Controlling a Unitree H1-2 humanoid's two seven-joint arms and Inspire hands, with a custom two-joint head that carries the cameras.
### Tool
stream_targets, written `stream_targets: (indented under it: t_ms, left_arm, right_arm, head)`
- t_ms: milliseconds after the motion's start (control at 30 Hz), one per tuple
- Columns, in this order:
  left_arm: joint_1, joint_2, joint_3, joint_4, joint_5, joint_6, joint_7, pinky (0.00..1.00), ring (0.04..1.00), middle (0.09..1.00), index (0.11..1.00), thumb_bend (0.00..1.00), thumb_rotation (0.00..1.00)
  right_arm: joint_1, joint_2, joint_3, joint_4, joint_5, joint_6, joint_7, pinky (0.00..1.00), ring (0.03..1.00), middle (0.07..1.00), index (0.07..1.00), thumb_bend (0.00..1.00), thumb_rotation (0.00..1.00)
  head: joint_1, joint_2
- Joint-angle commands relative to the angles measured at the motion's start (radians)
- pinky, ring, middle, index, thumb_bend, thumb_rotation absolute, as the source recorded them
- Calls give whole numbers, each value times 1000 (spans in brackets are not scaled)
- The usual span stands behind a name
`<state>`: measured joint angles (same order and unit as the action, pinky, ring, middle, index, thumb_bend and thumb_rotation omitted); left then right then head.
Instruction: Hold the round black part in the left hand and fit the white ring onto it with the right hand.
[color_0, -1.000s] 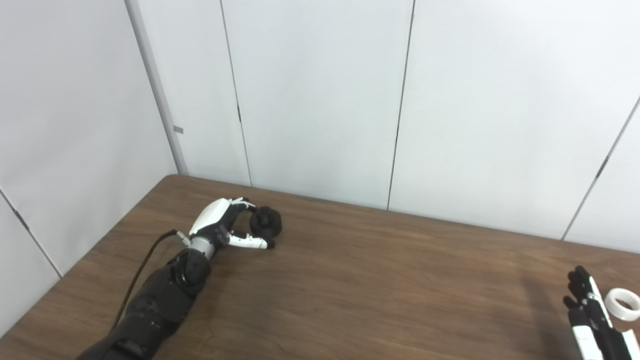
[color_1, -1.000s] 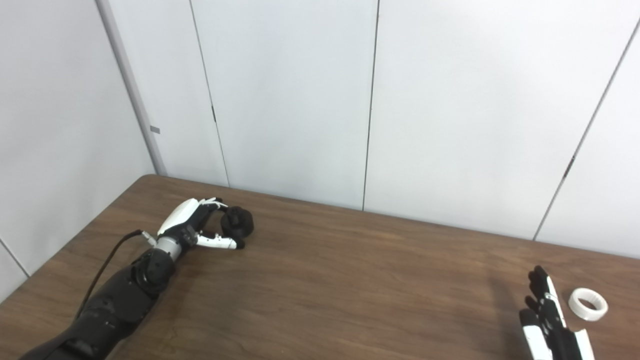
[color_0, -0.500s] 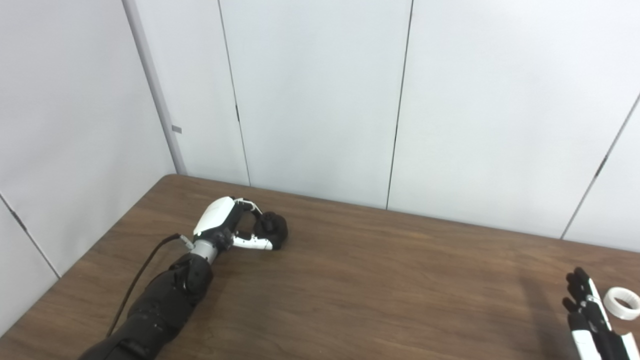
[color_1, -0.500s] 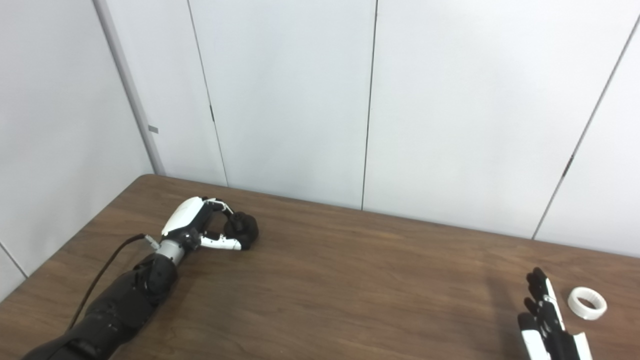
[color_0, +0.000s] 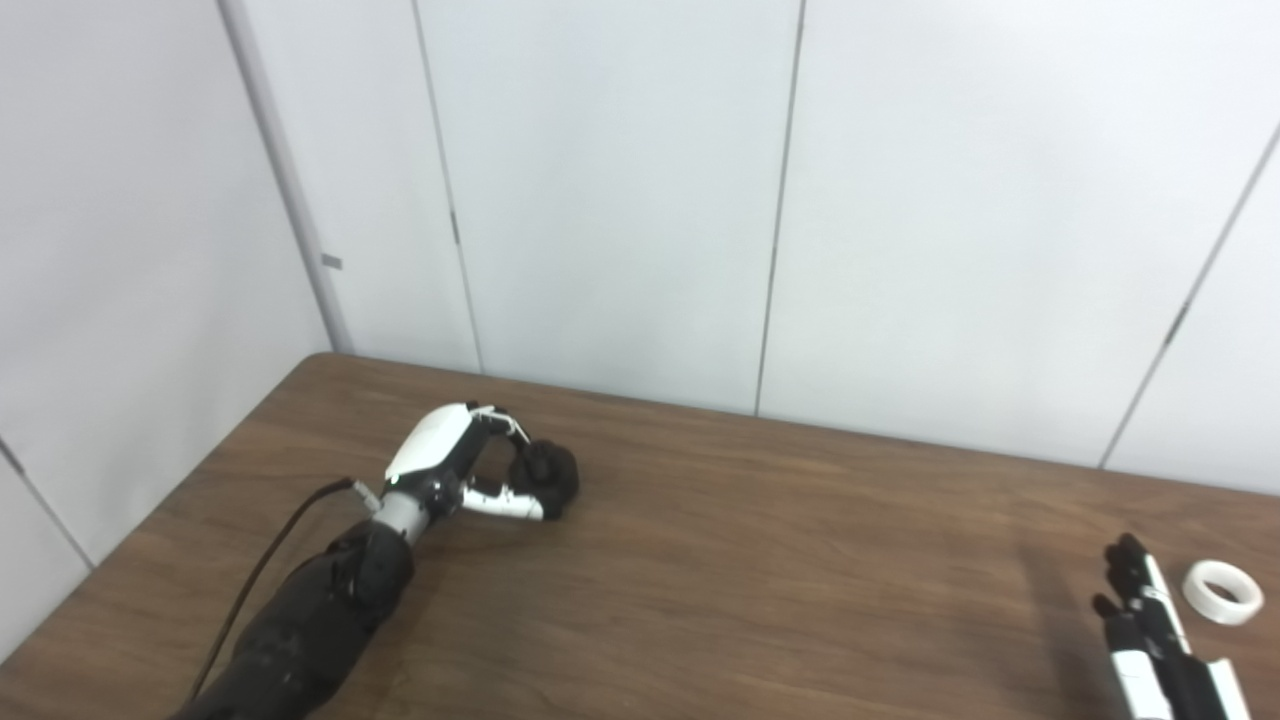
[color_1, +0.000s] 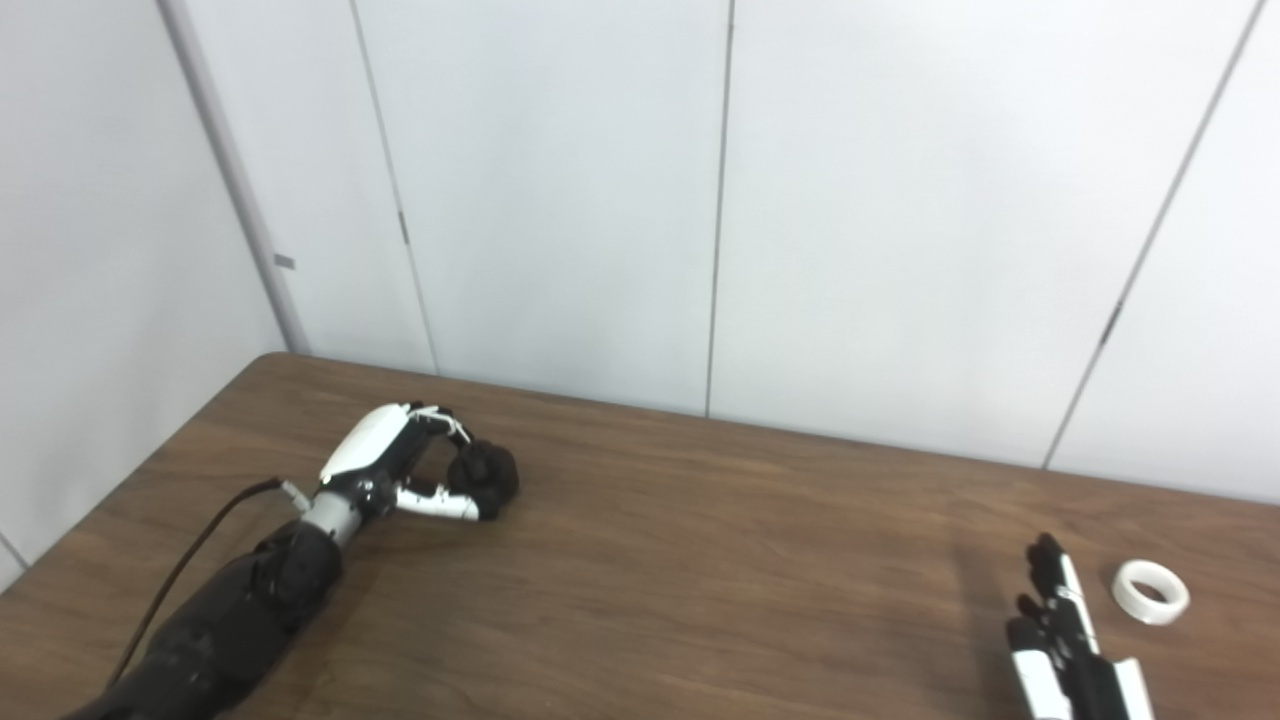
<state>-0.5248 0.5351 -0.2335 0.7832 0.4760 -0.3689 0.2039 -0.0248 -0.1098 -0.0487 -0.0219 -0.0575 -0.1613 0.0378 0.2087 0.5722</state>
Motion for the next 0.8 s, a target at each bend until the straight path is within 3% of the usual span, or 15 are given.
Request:
stream_targets:
  t_ms: [0, 233, 367, 567, 767]
  left_arm:
    - [-1, 23, -15, -62, 21, -27, -28, 1000, 902, 719, 482, 523, 52]
    - [74, 3, -57, -259, 42, -56, -110, 1000, 902, 707, 482, 523, 54]
    - [96, -15, -96, -315, 37, -97, -138, 1000, 906, 704, 482, 523, 54]
    - [118, -25, -167, -401, 35, -101, -166, 1000, 911, 706, 482, 524, 61]
    - [136, -35, -208, -477, 3, -101, -197, 1000, 914, 700, 481, 524, 57]
  right_arm:
    - [34, 18, 13, -8, -14, 7, -16, 996, 1000, 975, 979, 526, 913]
    - [17, 18, 10, -91, -47, 45, -19, 993, 990, 966, 969, 558, 918]
    - [0, 5, 9, -149, -42, 56, -9, 992, 997, 978, 975, 536, 931]
    - [-34, 5, 6, -266, -65, 144, -16, 977, 999, 979, 987, 494, 922]
    - [-61, -3, 7, -338, -81, 182, -12, 969, 1000, 987, 991, 474, 914]
  head:
    - [-5, 3]
    - [-50, 27]
    - [-80, 37]
    - [-132, 51]
    - [-190, 61]
